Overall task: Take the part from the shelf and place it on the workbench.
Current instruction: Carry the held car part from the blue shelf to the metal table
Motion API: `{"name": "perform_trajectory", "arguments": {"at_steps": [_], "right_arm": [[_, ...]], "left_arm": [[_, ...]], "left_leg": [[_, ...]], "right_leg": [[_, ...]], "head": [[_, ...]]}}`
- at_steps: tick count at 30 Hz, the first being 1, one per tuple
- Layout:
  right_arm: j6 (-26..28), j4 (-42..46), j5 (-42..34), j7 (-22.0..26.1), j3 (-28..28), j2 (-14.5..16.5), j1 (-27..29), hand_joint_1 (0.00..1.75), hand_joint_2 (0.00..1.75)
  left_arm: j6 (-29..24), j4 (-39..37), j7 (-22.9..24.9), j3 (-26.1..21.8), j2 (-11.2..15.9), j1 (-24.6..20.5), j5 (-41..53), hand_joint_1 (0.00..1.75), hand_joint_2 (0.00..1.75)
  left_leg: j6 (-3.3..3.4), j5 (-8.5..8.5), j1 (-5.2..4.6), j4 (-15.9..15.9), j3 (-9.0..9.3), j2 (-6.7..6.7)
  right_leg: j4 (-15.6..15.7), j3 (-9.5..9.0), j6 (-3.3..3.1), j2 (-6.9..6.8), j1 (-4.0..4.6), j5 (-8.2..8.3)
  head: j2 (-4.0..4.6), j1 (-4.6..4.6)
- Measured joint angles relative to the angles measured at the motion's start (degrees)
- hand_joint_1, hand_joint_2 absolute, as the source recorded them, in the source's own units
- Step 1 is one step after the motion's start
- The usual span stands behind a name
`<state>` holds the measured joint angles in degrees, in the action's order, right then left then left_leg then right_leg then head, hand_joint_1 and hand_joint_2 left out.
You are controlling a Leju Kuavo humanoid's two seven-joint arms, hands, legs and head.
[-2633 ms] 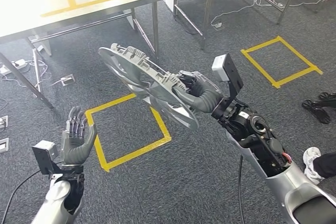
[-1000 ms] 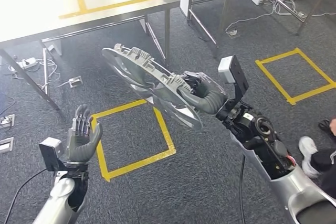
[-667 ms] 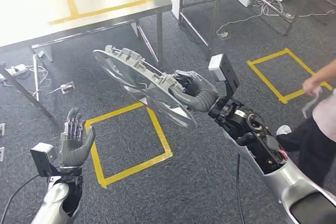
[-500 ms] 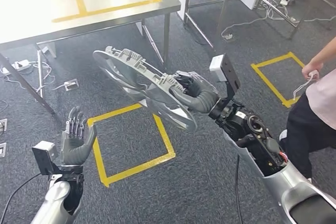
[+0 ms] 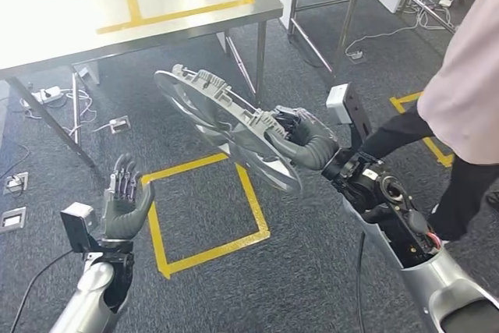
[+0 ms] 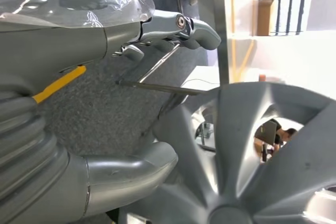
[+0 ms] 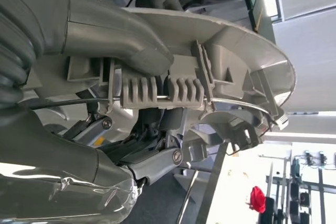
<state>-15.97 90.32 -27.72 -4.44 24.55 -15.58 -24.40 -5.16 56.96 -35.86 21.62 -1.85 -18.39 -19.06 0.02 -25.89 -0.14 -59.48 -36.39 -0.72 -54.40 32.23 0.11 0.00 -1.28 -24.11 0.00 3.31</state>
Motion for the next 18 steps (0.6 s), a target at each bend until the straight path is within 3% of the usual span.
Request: {"name": "perform_trajectory", "arguments": {"at_steps": [2, 3, 4, 5, 7, 9, 12, 14, 15, 17, 18], "right_arm": [[0.0, 0.0, 0.0, -0.1, 0.0, 0.0, 0.0, 1.75, 1.75], [0.0, 0.0, 0.0, -0.1, 0.0, 0.0, 0.0, 1.75, 1.75], [0.0, 0.0, 0.0, -0.1, 0.0, 0.0, 0.0, 1.75, 1.75], [0.0, 0.0, 0.0, -0.1, 0.0, 0.0, 0.0, 1.75, 1.75], [0.1, 0.0, 0.0, -0.1, 0.0, 0.0, 0.0, 1.75, 1.75], [0.1, 0.0, 0.0, -0.1, 0.0, 0.0, -0.1, 1.75, 1.75], [0.1, 0.1, 0.0, -0.1, 0.0, 0.0, -0.2, 1.75, 1.75], [0.0, 0.1, 0.0, -0.1, 0.0, 0.0, -0.3, 1.75, 1.75], [0.0, 0.1, 0.0, 0.0, 0.0, 0.0, -0.3, 1.75, 1.75], [-0.1, 0.1, 0.0, 0.0, 0.0, 0.0, -0.3, 1.75, 1.75], [-0.1, 0.1, 0.0, 0.0, 0.0, 0.0, -0.3, 1.75, 1.75]], "left_arm": [[0.0, 0.0, 0.0, 0.0, 0.0, 0.0, 0.0, 0.00, 1.75], [0.0, 0.0, 0.0, 0.0, 0.1, 0.1, 0.0, 0.00, 1.75], [0.0, 0.0, 0.0, 0.0, 0.1, 0.2, 0.0, 0.00, 1.75], [0.0, 0.0, 0.0, 0.0, 0.1, 0.2, 0.0, 0.00, 1.75], [0.0, 0.0, 0.0, 0.0, 0.2, 0.2, 0.0, 0.00, 1.75], [0.0, 0.0, 0.0, 0.0, 0.2, 0.1, 0.0, 0.00, 1.75], [0.0, 0.0, 0.1, 0.0, 0.2, 0.1, -0.1, 0.00, 1.75], [-0.1, 0.0, 0.2, 0.0, 0.2, 0.1, -0.3, 0.00, 1.75], [-0.1, 0.0, 0.3, 0.0, 0.2, 0.1, -0.3, 0.00, 1.75], [-0.2, 0.0, 0.3, 0.0, 0.2, 0.2, -0.4, 0.00, 1.75], [-0.2, 0.0, 0.4, 0.0, 0.2, 0.3, -0.4, 0.00, 1.75]], "left_leg": [[-0.57, -3.19, 0.40, -8.0, -4.29, 0.14], [-0.80, -4.07, 0.61, -11.5, -6.44, 0.18], [-0.99, -3.81, 0.82, -13.0, -7.68, 0.21], [-1.14, -2.32, 0.99, -11.9, -7.59, 0.26], [-1.33, 2.41, 1.32, -3.9, -4.26, 0.49], [-1.08, 4.68, 1.27, 2.8, -1.09, 0.61], [0.05, 4.12, 1.07, 4.0, -0.24, 0.40], [0.91, 3.78, 1.15, 4.3, 0.38, 0.34], [1.31, 3.59, 1.18, 4.4, 0.77, 0.33], [1.84, 3.09, 0.96, 4.4, 1.36, 0.31], [1.98, 2.84, 0.82, 4.4, 1.66, 0.26]], "right_leg": [[0.1, -0.17, -0.25, -0.10, -0.03, -0.18], [0.1, -0.24, -0.29, -0.10, -0.07, -0.30], [0.0, -0.38, -0.24, -0.09, -0.13, -0.46], [0.0, -0.63, -0.11, -0.06, -0.22, -0.68], [0.0, -1.38, 0.41, -0.03, -0.40, -1.33], [-0.2, -1.76, 1.12, 0.08, -0.20, -1.96], [0.1, -2.02, 2.05, 0.12, -0.16, -2.46], [-1.9, -1.30, 2.53, 0.03, -0.36, -3.82], [-4.9, 0.12, 2.65, 0.01, -0.37, -5.26], [-13.9, 4.68, 2.69, 0.00, -0.28, -8.52], [-17.5, 6.83, 2.68, 0.00, -0.24, -9.25]], "head": [[0.00, -0.66], [0.00, -0.96], [0.00, -1.24], [0.00, -1.47], [0.00, -1.82], [0.00, -2.22], [0.00, -2.02], [0.00, -1.68], [0.00, -1.36], [0.00, -0.60], [0.00, -0.28]]}}
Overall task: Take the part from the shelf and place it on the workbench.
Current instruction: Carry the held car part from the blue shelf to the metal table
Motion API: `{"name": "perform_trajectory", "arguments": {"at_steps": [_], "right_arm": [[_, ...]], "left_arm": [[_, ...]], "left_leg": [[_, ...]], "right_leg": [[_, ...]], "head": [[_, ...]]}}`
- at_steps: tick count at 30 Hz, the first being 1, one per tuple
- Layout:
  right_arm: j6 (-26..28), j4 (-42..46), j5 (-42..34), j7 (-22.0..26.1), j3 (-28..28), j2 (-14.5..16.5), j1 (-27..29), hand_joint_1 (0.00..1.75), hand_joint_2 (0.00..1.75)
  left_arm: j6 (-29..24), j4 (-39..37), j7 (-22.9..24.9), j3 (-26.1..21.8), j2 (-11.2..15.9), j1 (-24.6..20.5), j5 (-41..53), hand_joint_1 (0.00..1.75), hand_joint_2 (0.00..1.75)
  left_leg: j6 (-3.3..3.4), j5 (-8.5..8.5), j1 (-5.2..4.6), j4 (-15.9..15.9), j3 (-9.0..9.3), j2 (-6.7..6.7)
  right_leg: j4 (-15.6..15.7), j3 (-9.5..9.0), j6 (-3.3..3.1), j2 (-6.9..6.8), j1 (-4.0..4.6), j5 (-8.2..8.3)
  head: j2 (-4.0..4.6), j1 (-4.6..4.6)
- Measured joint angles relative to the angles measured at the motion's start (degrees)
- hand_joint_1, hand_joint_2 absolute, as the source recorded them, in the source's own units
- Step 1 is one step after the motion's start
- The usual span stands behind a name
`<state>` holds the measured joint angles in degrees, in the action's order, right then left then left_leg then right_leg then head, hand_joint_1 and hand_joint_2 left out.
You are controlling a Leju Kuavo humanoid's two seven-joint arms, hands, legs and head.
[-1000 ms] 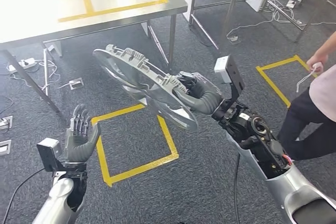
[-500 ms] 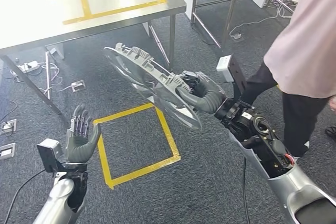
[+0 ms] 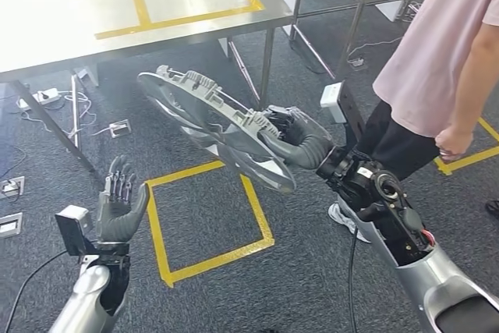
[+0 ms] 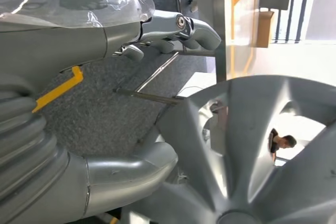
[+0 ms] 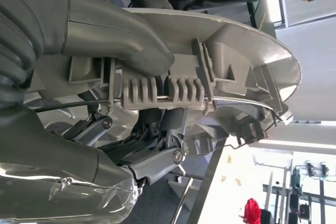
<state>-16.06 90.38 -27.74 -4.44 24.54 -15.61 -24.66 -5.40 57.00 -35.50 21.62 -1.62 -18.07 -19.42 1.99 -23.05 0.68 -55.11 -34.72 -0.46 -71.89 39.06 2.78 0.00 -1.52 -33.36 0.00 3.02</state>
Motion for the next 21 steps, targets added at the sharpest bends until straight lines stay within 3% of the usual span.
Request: {"name": "perform_trajectory", "arguments": {"at_steps": [1, 2, 4, 5, 6, 8, 11, 12, 14, 15, 16, 17, 19, 21], "right_arm": [[0.0, 0.0, 0.0, 0.0, 0.0, 0.0, 0.1, 1.75, 1.75], [0.0, 0.0, 0.0, 0.0, 0.0, 0.0, 0.1, 1.75, 1.75], [0.0, 0.0, 0.0, 0.0, 0.0, 0.0, 0.0, 1.75, 1.75], [0.0, 0.0, 0.0, 0.0, 0.0, 0.0, 0.0, 1.75, 1.75], [0.1, 0.0, 0.0, 0.0, 0.0, 0.0, -0.1, 1.75, 1.75], [0.1, 0.0, 0.0, 0.0, 0.0, 0.0, -0.2, 1.75, 1.75], [0.1, 0.1, 0.0, 0.0, 0.0, 0.0, -0.3, 1.75, 1.75], [0.1, 0.1, 0.0, 0.0, -0.1, 0.0, -0.3, 1.75, 1.75], [0.1, 0.2, 0.0, 0.0, -0.1, -0.1, -0.4, 1.75, 1.75], [0.1, 0.1, 0.0, -0.1, 0.0, 0.0, -0.4, 1.75, 1.75], [0.1, 0.1, 0.0, -0.1, 0.0, 0.0, -0.3, 1.75, 1.75], [0.1, 0.1, 0.0, -0.1, 0.0, 0.0, -0.3, 1.75, 1.75], [0.1, 0.2, 0.0, -0.1, 0.0, 0.0, -0.3, 1.75, 1.75], [0.1, 0.2, 0.0, -0.2, 0.0, 0.0, -0.4, 1.75, 1.75]], "left_arm": [[0.0, 0.0, 0.0, 0.0, 0.0, 0.1, 0.0, 0.00, 1.75], [0.0, 0.0, 0.0, 0.0, 0.0, 0.2, 0.0, 0.00, 1.75], [-0.1, 0.0, 0.0, 0.0, 0.0, 0.1, 0.0, 0.00, 1.75], [-0.1, 0.0, 0.0, 0.0, 0.0, 0.1, 0.0, 0.00, 1.75], [-0.1, 0.0, 0.1, 0.0, 0.0, 0.1, 0.0, 0.00, 1.75], [-0.1, 0.0, 0.1, 0.0, 0.0, 0.1, 0.0, 0.00, 1.75], [-0.2, 0.2, 0.1, 0.0, 0.0, 0.0, 0.0, 0.00, 1.75], [-0.3, 0.2, 0.1, 0.0, 0.1, -0.1, 0.0, 0.00, 1.75], [-0.4, 0.3, 0.1, 0.0, 0.1, 0.0, 0.0, 0.00, 1.75], [-0.4, 0.3, 0.2, 0.0, 0.2, 0.2, 0.0, 0.00, 1.75], [-0.4, 0.3, 0.2, 0.0, 0.3, 0.3, 0.0, 0.00, 1.75], [-0.4, 0.3, 0.2, 0.0, 0.3, 0.4, 0.0, 0.00, 1.75], [-0.4, 0.3, 0.2, 0.0, 0.4, 0.4, 0.0, 0.00, 1.75], [-0.3, 0.3, 0.2, 0.0, 0.4, 0.4, 0.0, 0.00, 1.75]], "left_leg": [[0.05, -0.29, -0.13, 0.0, 0.38, -0.08], [0.04, -0.62, -0.24, 0.0, 0.87, -0.20], [-0.12, -1.38, -0.35, 0.0, 2.06, -0.42], [-0.30, -1.73, -0.46, 0.0, 2.47, -0.52], [-0.52, -1.96, -0.54, -0.1, 2.62, -0.58], [-1.03, -2.17, -0.64, 0.0, 2.51, -0.60], [-1.93, -3.53, -0.65, -1.8, 1.72, -0.37], [-2.24, -4.82, -0.61, -4.7, 0.26, -0.27], [-2.75, -7.61, -0.35, -13.0, -4.59, -0.14], [-2.94, -8.09, -0.21, -16.2, -6.89, -0.10], [-3.05, -7.38, -0.09, -17.3, -8.19, -0.07], [-3.08, -5.46, 0.01, -15.8, -8.20, -0.02], [-2.98, -0.07, 0.15, -7.8, -5.46, 0.13], [-2.53, 2.34, 0.02, -1.2, -2.66, 0.16]], "right_leg": [[-1.3, 1.22, -0.10, 0.00, 0.03, 0.54], [0.0, 1.21, -0.31, -0.01, 0.06, 2.37], [7.6, -1.39, -1.05, 0.03, 0.32, 7.84], [11.4, -3.04, -1.43, 0.04, 0.54, 9.76], [14.2, -4.33, -1.76, 0.06, 0.76, 10.55], [16.2, -5.46, -2.13, 0.12, 1.02, 10.09], [17.4, -6.51, -2.62, 0.11, 0.40, 9.77], [17.7, -6.90, -2.81, 0.04, 0.20, 9.71], [17.8, -7.18, -3.11, -0.03, 0.22, 9.42], [17.8, -7.32, -3.16, 0.00, 0.21, 9.22], [17.8, -7.56, -3.14, 0.05, 0.19, 8.97], [17.8, -7.95, -3.04, 0.11, 0.15, 8.65], [17.8, -8.90, -2.61, 0.18, 0.12, 7.83], [17.8, -9.45, -1.93, 0.31, 0.38, 7.03]], "head": [[0.00, 0.23], [0.00, 0.45], [0.00, 0.87], [0.00, 0.97], [0.00, 1.05], [0.00, 0.98], [0.00, 0.59], [0.00, 0.31], [0.00, -0.33], [0.00, -0.62], [0.00, -0.92], [0.00, -1.18], [0.00, -1.60], [0.00, -1.89]]}}
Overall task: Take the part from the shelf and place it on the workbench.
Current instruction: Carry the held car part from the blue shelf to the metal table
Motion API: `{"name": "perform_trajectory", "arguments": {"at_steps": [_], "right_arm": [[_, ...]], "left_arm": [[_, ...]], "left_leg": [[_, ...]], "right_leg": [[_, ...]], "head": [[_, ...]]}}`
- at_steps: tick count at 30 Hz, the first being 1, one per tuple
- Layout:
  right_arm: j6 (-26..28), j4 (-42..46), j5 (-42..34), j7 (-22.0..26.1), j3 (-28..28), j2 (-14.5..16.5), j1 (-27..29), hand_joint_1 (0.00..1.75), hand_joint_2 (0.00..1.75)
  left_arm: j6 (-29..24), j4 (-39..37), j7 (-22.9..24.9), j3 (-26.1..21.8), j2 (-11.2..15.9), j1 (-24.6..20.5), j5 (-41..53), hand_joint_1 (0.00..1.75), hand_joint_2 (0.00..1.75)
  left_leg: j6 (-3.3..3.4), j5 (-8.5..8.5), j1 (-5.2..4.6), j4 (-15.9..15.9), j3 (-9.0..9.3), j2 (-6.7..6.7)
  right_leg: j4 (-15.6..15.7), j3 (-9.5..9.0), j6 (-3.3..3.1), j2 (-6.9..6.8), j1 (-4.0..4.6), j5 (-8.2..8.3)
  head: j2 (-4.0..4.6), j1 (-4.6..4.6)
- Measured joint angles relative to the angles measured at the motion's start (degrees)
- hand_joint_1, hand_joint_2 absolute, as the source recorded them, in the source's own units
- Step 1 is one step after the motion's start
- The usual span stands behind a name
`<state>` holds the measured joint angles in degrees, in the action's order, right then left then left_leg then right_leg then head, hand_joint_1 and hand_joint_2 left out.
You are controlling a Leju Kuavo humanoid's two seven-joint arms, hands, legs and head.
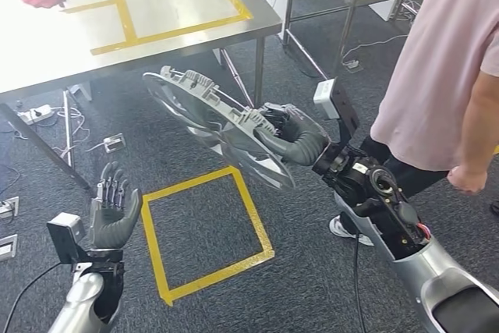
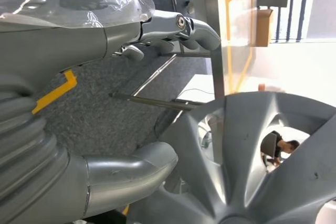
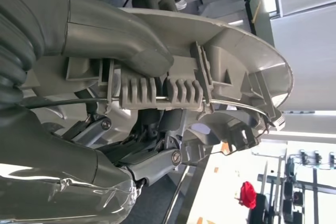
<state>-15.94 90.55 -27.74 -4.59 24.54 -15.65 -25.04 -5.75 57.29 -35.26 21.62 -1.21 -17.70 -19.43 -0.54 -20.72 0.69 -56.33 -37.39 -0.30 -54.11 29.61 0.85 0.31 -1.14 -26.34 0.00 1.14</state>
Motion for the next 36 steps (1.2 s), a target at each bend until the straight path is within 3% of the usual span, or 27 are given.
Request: {"name": "perform_trajectory", "arguments": {"at_steps": [3, 5, 8, 9, 10, 11, 13, 15, 18, 20, 24, 25, 26, 28, 30, 34, 36], "right_arm": [[0.0, 0.0, 0.0, 0.0, 0.0, 0.0, 0.0, 1.75, 1.75], [0.1, 0.0, 0.0, -0.1, -0.1, 0.0, -0.1, 1.75, 1.75], [0.1, 0.0, 0.0, 0.0, -0.1, 0.0, 0.0, 1.75, 1.75], [0.1, 0.0, 0.0, 0.0, -0.1, 0.0, 0.1, 1.75, 1.75], [0.1, 0.0, 0.0, 0.0, -0.1, 0.0, 0.2, 1.75, 1.75], [0.2, 0.0, 0.0, 0.0, -0.1, 0.0, 0.3, 1.75, 1.75], [0.3, 0.0, 0.0, -0.1, -0.2, 0.0, 0.3, 1.75, 1.75], [0.4, -0.1, 0.0, -0.1, -0.2, 0.0, 0.3, 1.75, 1.75], [0.4, 0.0, 0.0, -0.1, -0.2, 0.0, 0.4, 1.75, 1.75], [0.5, 0.1, 0.0, -0.1, -0.2, 0.0, 0.3, 1.75, 1.75], [0.5, 0.1, 0.0, -0.1, -0.3, -0.1, 0.4, 1.75, 1.75], [0.5, 0.1, 0.0, -0.1, -0.3, -0.1, 0.4, 1.75, 1.75], [0.5, 0.1, 0.0, -0.1, -0.3, -0.1, 0.5, 1.75, 1.75], [0.5, 0.1, 0.0, -0.1, -0.3, -0.1, 0.5, 1.75, 1.75], [0.5, 0.1, 0.0, 0.0, -0.3, -0.1, 0.4, 1.75, 1.75], [0.4, 0.1, 0.1, 0.1, -0.4, -0.1, 0.4, 1.75, 1.75], [0.3, 0.1, 0.0, 0.2, -0.5, 0.0, 0.3, 1.75, 1.75]], "left_arm": [[0.1, 0.1, 0.0, 0.0, 0.0, 0.0, 0.0, 0.00, 1.75], [0.1, 0.1, 0.0, 0.0, 0.0, -0.2, 0.0, 0.00, 1.75], [0.2, 0.2, 0.0, 0.0, -0.1, -0.3, 0.0, 0.00, 1.75], [0.2, 0.2, 0.0, 0.0, -0.1, -0.2, 0.0, 0.00, 1.75], [0.3, 0.2, 0.0, 0.0, -0.1, -0.1, 0.0, 0.00, 1.75], [0.3, 0.2, 0.0, 0.0, -0.1, -0.1, 0.0, 0.00, 1.75], [0.3, 0.2, 0.0, 0.0, -0.2, -0.1, 0.0, 0.00, 1.75], [0.4, 0.1, 0.0, 0.0, -0.3, -0.1, 0.0, 0.00, 1.75], [0.4, 0.1, 0.0, 0.0, -0.3, 0.0, 0.0, 0.00, 1.75], [0.4, 0.2, 0.0, 0.0, -0.4, -0.2, 0.0, 0.00, 1.75], [0.4, 0.2, 0.0, 0.0, -0.3, -0.1, 0.0, 0.00, 1.75], [0.4, 0.2, 0.0, 0.0, -0.3, 0.0, 0.0, 0.00, 1.75], [0.5, 0.2, 0.0, 0.0, -0.3, 0.0, 0.0, 0.00, 1.75], [0.6, 0.1, 0.0, 0.0, -0.2, -0.1, 0.0, 0.00, 1.75], [0.8, 0.1, 0.0, 0.0, -0.2, -0.2, 0.0, 0.00, 1.75], [1.1, 0.1, 0.0, 0.0, -0.3, -0.4, 0.1, 0.00, 1.75], [1.1, 0.1, -0.1, 0.0, -0.3, -0.5, 0.2, 0.00, 1.75]], "left_leg": [[1.18, -0.81, -0.12, 1.6, 1.12, -0.06], [1.94, -1.23, 0.04, 1.8, 2.02, -0.09], [2.59, -2.02, -0.03, 1.8, 3.05, -0.15], [2.64, -2.37, -0.11, 1.8, 3.41, -0.19], [2.64, -2.77, -0.20, 1.8, 3.90, -0.25], [2.61, -3.24, -0.26, 1.8, 4.56, -0.31], [2.40, -4.23, -0.32, 1.8, 6.05, -0.41], [1.93, -4.86, -0.33, 1.9, 6.65, -0.47], [1.01, -5.31, -0.47, 1.7, 6.69, -0.37], [0.41, -6.11, -0.44, -1.1, 5.52, -0.22], [-0.53, -10.37, -0.11, -14.8, -3.83, -0.11], [-0.59, -9.85, -0.09, -15.3, -5.10, -0.10], [-0.62, -7.96, -0.07, -13.5, -5.12, -0.09], [-0.37, -2.03, -0.06, -5.2, -2.59, -0.01], [0.31, 0.73, -0.31, 1.0, -0.50, 0.06], [1.92, 0.27, -0.36, 2.3, 0.76, -0.11], [2.49, -0.20, -0.21, 2.5, 1.85, -0.14]], "right_leg": [[-0.2, -0.40, 0.99, 0.08, 0.03, -0.46], [-2.6, 0.47, 1.42, -0.01, -0.09, -1.78], [-13.8, 6.51, 1.72, -0.07, -0.06, -5.96], [-16.7, 8.55, 1.74, -0.07, -0.03, -6.52], [-17.6, 9.71, 1.67, -0.07, 0.00, -6.02], [-16.0, 9.71, 1.50, -0.08, 0.03, -4.17], [-8.2, 7.39, 0.90, -0.06, 0.15, 1.47], [-2.1, 5.50, 0.26, -0.11, 0.63, 4.27], [-0.1, 4.21, -0.52, -0.24, 0.83, 4.12], [0.3, 3.32, -0.95, -0.27, 0.46, 3.91], [0.4, 2.39, -1.59, -0.15, 0.30, 2.92], [0.4, 2.02, -1.56, -0.07, 0.28, 2.56], [0.4, 1.51, -1.47, 0.01, 0.25, 2.15], [0.4, 0.34, -1.10, 0.07, 0.22, 1.18], [0.4, -0.07, -0.52, 0.15, 0.34, 0.40], [-0.8, -0.02, 0.78, 0.10, 0.42, -0.61], [-6.3, 2.64, 1.14, -0.03, 0.32, -2.50]], "head": [[0.00, 0.18], [0.00, 0.56], [0.00, 1.56], [0.00, 1.83], [0.00, 2.07], [0.00, 2.31], [0.00, 2.73], [0.00, 2.85], [0.00, 2.97], [0.00, 2.52], [0.00, 1.31], [0.00, 1.04], [0.00, 0.80], [0.00, 0.42], [0.00, 0.00], [0.00, 0.19], [0.00, 0.81]]}}
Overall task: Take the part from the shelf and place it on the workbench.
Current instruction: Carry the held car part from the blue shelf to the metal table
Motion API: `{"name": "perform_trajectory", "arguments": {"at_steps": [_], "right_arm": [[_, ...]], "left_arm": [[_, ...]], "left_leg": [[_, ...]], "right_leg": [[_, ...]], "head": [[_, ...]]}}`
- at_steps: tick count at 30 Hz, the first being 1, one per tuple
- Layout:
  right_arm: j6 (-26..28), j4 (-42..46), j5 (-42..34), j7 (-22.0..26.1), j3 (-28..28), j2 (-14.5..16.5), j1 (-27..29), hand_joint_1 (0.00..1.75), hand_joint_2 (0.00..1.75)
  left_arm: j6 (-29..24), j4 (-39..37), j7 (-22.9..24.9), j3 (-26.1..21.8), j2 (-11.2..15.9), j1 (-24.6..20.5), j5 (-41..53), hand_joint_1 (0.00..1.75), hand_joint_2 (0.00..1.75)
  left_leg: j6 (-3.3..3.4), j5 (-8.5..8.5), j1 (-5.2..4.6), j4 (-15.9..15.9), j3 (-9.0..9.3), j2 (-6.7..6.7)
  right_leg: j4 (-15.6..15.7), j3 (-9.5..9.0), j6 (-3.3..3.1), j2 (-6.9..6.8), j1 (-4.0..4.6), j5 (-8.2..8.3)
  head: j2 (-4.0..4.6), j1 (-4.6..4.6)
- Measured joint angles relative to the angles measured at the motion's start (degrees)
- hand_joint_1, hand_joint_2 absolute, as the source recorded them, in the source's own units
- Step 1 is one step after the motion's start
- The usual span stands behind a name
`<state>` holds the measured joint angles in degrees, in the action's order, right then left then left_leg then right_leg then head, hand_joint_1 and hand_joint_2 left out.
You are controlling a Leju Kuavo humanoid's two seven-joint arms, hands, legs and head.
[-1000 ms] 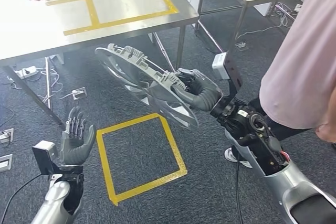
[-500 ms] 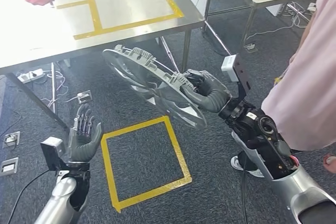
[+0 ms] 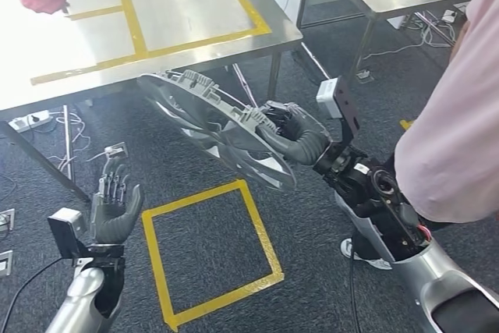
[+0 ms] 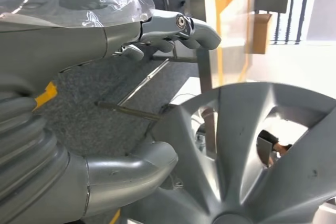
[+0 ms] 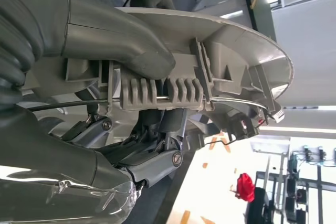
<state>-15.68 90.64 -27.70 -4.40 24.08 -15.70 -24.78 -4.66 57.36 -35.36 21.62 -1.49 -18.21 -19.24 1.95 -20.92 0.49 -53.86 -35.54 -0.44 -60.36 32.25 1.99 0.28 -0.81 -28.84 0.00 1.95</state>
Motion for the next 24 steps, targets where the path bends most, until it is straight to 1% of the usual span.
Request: {"name": "perform_trajectory", "arguments": {"at_steps": [2, 3, 4, 5, 6, 7, 8, 9, 10, 11, 12, 13, 14, 15, 17, 18, 19, 20, 21, 22, 23, 24], "right_arm": [[-0.2, -0.1, 0.0, 0.1, 0.0, 0.0, 0.0, 1.75, 1.75], [-0.2, -0.2, 0.0, 0.1, 0.1, 0.0, 0.1, 1.75, 1.75], [-0.3, -0.2, 0.0, 0.1, 0.1, 0.0, 0.1, 1.75, 1.75], [-0.3, -0.3, 0.0, 0.2, 0.1, 0.0, 0.1, 1.75, 1.75], [-0.3, -0.3, 0.0, 0.3, 0.1, 0.0, 0.1, 1.75, 1.75], [-0.3, -0.4, 0.0, 0.3, 0.1, 0.0, 0.0, 1.75, 1.75], [-0.3, -0.4, 0.0, 0.4, 0.1, 0.0, 0.0, 1.75, 1.75], [-0.3, -0.5, 0.0, 0.4, 0.1, 0.0, -0.1, 1.75, 1.75], [-0.3, -0.5, 0.0, 0.5, 0.1, 0.0, -0.2, 1.75, 1.75], [-0.3, -0.5, 0.0, 0.6, 0.1, 0.0, -0.3, 1.75, 1.75], [-0.3, -0.5, 0.0, 0.6, 0.1, 0.0, -0.3, 1.75, 1.75], [-0.3, -0.5, 0.0, 0.6, 0.1, 0.0, -0.4, 1.75, 1.75], [-0.3, -0.5, 0.0, 0.6, 0.1, 0.0, -0.5, 1.75, 1.75], [-0.3, -0.5, 0.0, 0.6, 0.1, 0.0, -0.5, 1.75, 1.75], [-0.3, -0.6, 0.0, 0.6, 0.2, 0.0, -0.6, 1.75, 1.75], [-0.3, -0.6, 0.0, 0.6, 0.3, 0.0, -0.6, 1.75, 1.75], [-0.3, -0.7, 0.0, 0.6, 0.3, 0.0, -0.5, 1.75, 1.75], [-0.3, -0.7, 0.0, 0.6, 0.4, 0.0, -0.5, 1.75, 1.75], [-0.3, -0.8, 0.0, 0.7, 0.4, 0.0, -0.5, 1.75, 1.75], [-0.3, -0.8, 0.0, 0.7, 0.4, 0.0, -0.5, 1.75, 1.75], [-0.3, -0.8, 0.0, 0.7, 0.4, 0.0, -0.5, 1.75, 1.75], [-0.3, -0.8, 0.0, 0.8, 0.4, 0.0, -0.6, 1.75, 1.75]], "left_arm": [[0.0, -0.1, 0.0, 0.0, -0.1, 0.1, 0.0, 0.00, 1.75], [0.0, -0.1, 0.0, 0.0, -0.1, 0.1, 0.0, 0.00, 1.75], [0.0, -0.1, 0.0, 0.0, -0.1, 0.2, 0.0, 0.00, 1.75], [0.0, -0.2, 0.0, 0.0, -0.1, 0.2, 0.0, 0.00, 1.75], [0.0, -0.2, 0.0, 0.0, -0.1, 0.2, 0.0, 0.00, 1.75], [0.0, -0.2, 0.0, 0.0, -0.1, 0.2, 0.0, 0.00, 1.75], [0.0, -0.2, -0.1, 0.0, -0.1, 0.2, 0.0, 0.00, 1.75], [0.0, -0.2, -0.1, 0.0, -0.2, 0.2, 0.0, 0.00, 1.75], [0.0, -0.2, -0.1, 0.0, -0.2, 0.2, 0.1, 0.00, 1.75], [0.0, -0.3, -0.1, 0.0, -0.2, 0.2, 0.1, 0.00, 1.75], [0.0, -0.3, -0.1, 0.0, -0.2, 0.2, 0.1, 0.00, 1.75], [0.0, -0.3, -0.1, 0.0, -0.2, 0.1, 0.2, 0.00, 1.75], [0.0, -0.3, -0.1, 0.0, -0.2, 0.0, 0.2, 0.00, 1.75], [0.0, -0.3, -0.1, 0.0, -0.2, -0.1, 0.2, 0.00, 1.75], [-0.1, -0.3, -0.2, 0.0, -0.1, 0.1, 0.2, 0.00, 1.75], [-0.1, -0.3, -0.2, 0.0, 0.0, 0.2, 0.2, 0.00, 1.75], [-0.1, -0.3, -0.2, 0.0, 0.0, 0.3, 0.2, 0.00, 1.75], [-0.1, -0.4, -0.2, 0.0, 0.0, 0.3, 0.2, 0.00, 1.75], [-0.1, -0.4, -0.2, 0.0, 0.0, 0.3, 0.2, 0.00, 1.75], [-0.1, -0.4, -0.2, 0.0, 0.0, 0.2, 0.2, 0.00, 1.75], [-0.1, -0.4, -0.1, 0.0, 0.0, 0.2, 0.2, 0.00, 1.75], [0.0, -0.4, -0.1, 0.0, 0.0, 0.1, 0.2, 0.00, 1.75]], "left_leg": [[0.30, -0.69, -0.07, 0.0, 0.77, -0.03], [0.31, -1.07, -0.11, 0.0, 1.18, -0.09], [0.28, -1.49, -0.14, -0.1, 1.70, -0.16], [0.21, -1.94, -0.15, -0.1, 2.37, -0.24], [0.11, -2.44, -0.16, -0.1, 3.14, -0.33], [-0.02, -2.93, -0.16, -0.1, 3.83, -0.38], [-0.21, -3.30, -0.20, -0.1, 4.24, -0.45], [-0.48, -3.60, -0.24, -0.1, 4.34, -0.51], [-0.77, -3.75, -0.32, -0.2, 4.27, -0.53], [-1.08, -3.83, -0.42, -0.3, 4.20, -0.54], [-1.41, -4.05, -0.47, -0.5, 4.17, -0.47], [-1.74, -4.31, -0.49, -1.3, 3.92, -0.33], [-2.11, -4.97, -0.43, -3.3, 2.94, -0.21], [-2.46, -6.04, -0.32, -6.4, 1.16, -0.09], [-3.01, -8.82, -0.13, -14.6, -4.08, -0.01], [-3.12, -9.49, -0.06, -17.3, -6.27, -0.01], [-3.13, -8.99, -0.02, -17.9, -7.48, 0.00], [-3.05, -7.19, 0.02, -16.1, -7.42, 0.02], [-2.90, -4.42, 0.04, -12.2, -6.21, 0.04], [-2.71, -1.53, 0.04, -7.4, -4.55, 0.08], [-2.44, 0.06, -0.05, -3.5, -3.09, 0.14], [-2.13, 1.07, -0.16, -1.0, -2.11, 0.16]], "right_leg": [[-8.3, 4.65, 0.15, -0.02, -0.01, -2.97], [-10.9, 6.58, 0.18, -0.02, 0.00, -3.86], [-11.4, 7.57, 0.20, -0.03, 0.01, -3.57], [-9.7, 7.51, 0.17, -0.03, 0.02, -1.96], [-6.0, 6.50, 0.06, -0.03, 0.05, 0.90], [-1.6, 5.21, -0.20, -0.03, 0.13, 4.07], [2.2, 4.10, -0.47, -0.07, 0.33, 6.05], [4.8, 3.23, -0.85, -0.12, 0.52, 7.38], [6.0, 2.87, -1.22, -0.17, 0.70, 7.63], [6.4, 2.56, -1.52, -0.23, 0.77, 7.32], [6.6, 2.09, -1.82, -0.23, 0.62, 7.53], [6.8, 1.72, -2.06, -0.25, 0.47, 7.43], [7.0, 1.28, -2.32, -0.27, 0.29, 7.33], [7.1, 0.94, -2.55, -0.29, 0.19, 7.19], [7.1, 0.64, -2.90, -0.26, 0.20, 6.74], [7.1, 0.46, -2.95, -0.21, 0.21, 6.49], [7.0, 0.18, -2.94, -0.14, 0.21, 6.19], [7.0, -0.22, -2.87, -0.08, 0.21, 5.85], [7.0, -0.73, -2.75, -0.04, 0.21, 5.48], [7.0, -1.19, -2.56, -0.01, 0.24, 5.08], [6.9, -1.47, -2.31, 0.06, 0.31, 4.71], [6.9, -1.58, -2.02, 0.11, 0.39, 4.35]], "head": [[0.00, 0.68], [0.00, 0.91], [0.00, 1.10], [0.00, 1.34], [0.00, 1.60], [0.01, 1.84], [0.01, 1.95], [0.01, 2.04], [0.01, 2.06], [0.00, 2.00], [0.00, 2.02], [0.00, 1.89], [0.00, 1.63], [0.00, 1.38], [0.00, 0.78], [0.00, 0.53], [0.00, 0.27], [0.00, 0.03], [0.00, -0.18], [0.01, -0.37], [0.01, -0.56], [0.01, -0.66]]}}
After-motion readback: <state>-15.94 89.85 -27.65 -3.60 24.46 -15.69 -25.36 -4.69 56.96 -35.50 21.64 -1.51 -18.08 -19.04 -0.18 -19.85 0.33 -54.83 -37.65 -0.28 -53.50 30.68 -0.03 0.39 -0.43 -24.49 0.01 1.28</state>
